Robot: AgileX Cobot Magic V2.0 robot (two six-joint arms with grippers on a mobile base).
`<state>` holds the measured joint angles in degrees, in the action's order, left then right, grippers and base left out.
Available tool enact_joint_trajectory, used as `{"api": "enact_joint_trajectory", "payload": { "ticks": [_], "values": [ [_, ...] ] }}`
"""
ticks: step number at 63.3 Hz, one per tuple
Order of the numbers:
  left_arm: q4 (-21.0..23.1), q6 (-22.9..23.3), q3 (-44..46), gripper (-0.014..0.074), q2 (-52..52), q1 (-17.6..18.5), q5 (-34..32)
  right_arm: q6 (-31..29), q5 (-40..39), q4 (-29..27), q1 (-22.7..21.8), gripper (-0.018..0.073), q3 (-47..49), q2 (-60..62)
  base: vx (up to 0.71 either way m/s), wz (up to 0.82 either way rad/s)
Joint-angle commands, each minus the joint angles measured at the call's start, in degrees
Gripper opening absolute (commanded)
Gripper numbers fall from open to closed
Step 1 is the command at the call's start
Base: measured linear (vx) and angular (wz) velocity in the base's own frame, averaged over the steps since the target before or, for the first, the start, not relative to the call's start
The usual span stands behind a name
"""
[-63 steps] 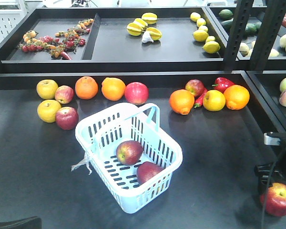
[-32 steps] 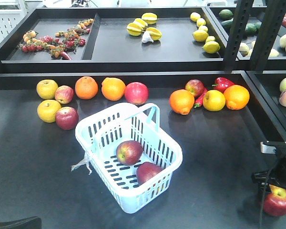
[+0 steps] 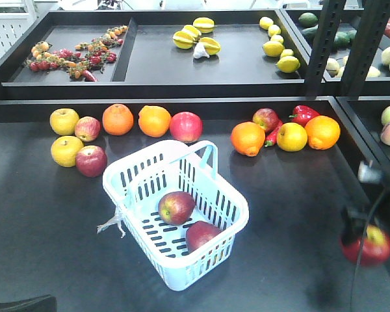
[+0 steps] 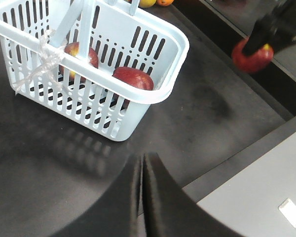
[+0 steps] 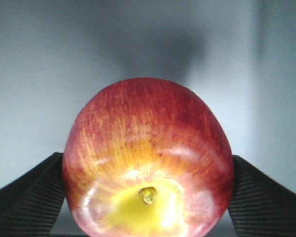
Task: Pick three apples into basket with both arms
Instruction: 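Carry the apple over the basket and lower it inside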
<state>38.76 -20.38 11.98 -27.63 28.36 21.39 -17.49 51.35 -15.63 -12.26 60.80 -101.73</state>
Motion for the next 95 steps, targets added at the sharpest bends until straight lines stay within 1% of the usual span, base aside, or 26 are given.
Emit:
{"api": "enact_joint_trajectory", "payload": {
  "ticks": [1, 10, 14, 15, 16, 21, 25, 37, 42, 48, 53, 61, 66, 72, 75, 84, 90, 95],
  "values": [
    [1.2, 0.0, 1.7, -0.0006, 0.1, 0.1, -2.6, -5.8, 2.4, -9.3, -0.2, -0.0008, 1.3, 7.6, 0.0, 0.0],
    [1.2, 0.0, 1.7, -0.0006, 0.1, 0.1, -2.6, -14.2, 6.1, -22.8, -0.2, -0.0004, 1.3, 13.3, 0.0, 0.0],
    [1.2, 0.0, 1.7, -0.0006, 0.1, 0.1, -2.6, -17.7, 7.4, -29.5, 0.4, -0.0004, 1.3, 15.5, 0.0, 0.0],
    [1.2, 0.0, 1.7, -0.0006, 0.1, 0.1, -2.6, -18.3, 7.5, -30.0, 0.7, -0.0004, 1.3, 15.7, 0.0, 0.0],
    [1.2, 0.0, 1.7, -0.0006, 0.1, 0.1, -2.6, -19.2, 7.6, -31.6, 1.3, -0.0004, 1.3, 16.2, 0.0, 0.0],
    [1.2, 0.0, 1.7, -0.0006, 0.1, 0.1, -2.6, -21.0, 7.4, -35.9, 4.3, -0.0004, 1.3, 17.3, 0.0, 0.0],
    [1.2, 0.0, 1.7, -0.0006, 0.1, 0.1, -2.6, -21.0, 5.8, -37.6, 8.5, -0.0004, 1.3, 17.3, 0.0, 0.0],
    [1.2, 0.0, 1.7, -0.0006, 0.1, 0.1, -2.6, -20.3, -3.6, -38.5, 20.9, -0.0001, 1.3, 15.0, 0.0, 0.0],
    [1.2, 0.0, 1.7, -0.0006, 0.1, 0.1, -2.6, -20.3, -9.0, -39.1, 25.3, 0.0, 1.3, 13.1, 0.0, 0.0],
    [1.2, 0.0, 1.7, -0.0006, 0.1, 0.1, -2.6, -20.7, -14.5, -39.1, 29.2, 0.0006, 1.3, 10.6, 0.0, 0.0],
    [1.2, 0.0, 1.7, -0.0006, 0.1, 0.1, -2.6, -20.7, -16.2, -39.1, 31.3, 0.0015, 1.9, 8.1, 0.0, 0.0],
    [1.2, 0.0, 1.7, -0.0006, 0.1, 0.1, -2.6, -21.0, -15.7, -39.0, 33.0, 0.006, 4.9, 4.1, 0.0, 0.0],
    [1.2, 0.0, 1.7, -0.0006, 0.1, 0.1, -2.6, -21.0, -14.8, -39.3, 33.0, 0.0114, 7.0, 2.3, 0.0, 0.0],
    [1.2, 0.0, 1.7, -0.0006, 0.1, 0.1, -2.6, -21.0, -13.0, -39.5, 33.0, 0.0216, 9.4, 0.3, 0.0, 0.0],
    [1.2, 0.0, 1.7, -0.0006, 0.1, 0.1, -2.6, -20.9, -12.2, -39.5, 33.0, 0.0298, 10.3, -0.4, 0.0, 0.0],
    [1.2, 0.0, 1.7, -0.0006, 0.1, 0.1, -2.6, -21.0, -11.1, -39.5, 33.0, 0.0493, 10.9, -0.9, 0.0, 0.0],
    [1.2, 0.0, 1.7, -0.0006, 0.1, 0.1, -2.6, -20.9, -11.2, -39.4, 33.0, 0.0578, 10.9, -0.9, 0.0, 0.0],
    [1.2, 0.0, 1.7, -0.0006, 0.1, 0.1, -2.6, -21.0, -11.3, -39.4, 33.0, 0.0609, 10.9, -0.9, 0.0, 0.0]
  ]
}}
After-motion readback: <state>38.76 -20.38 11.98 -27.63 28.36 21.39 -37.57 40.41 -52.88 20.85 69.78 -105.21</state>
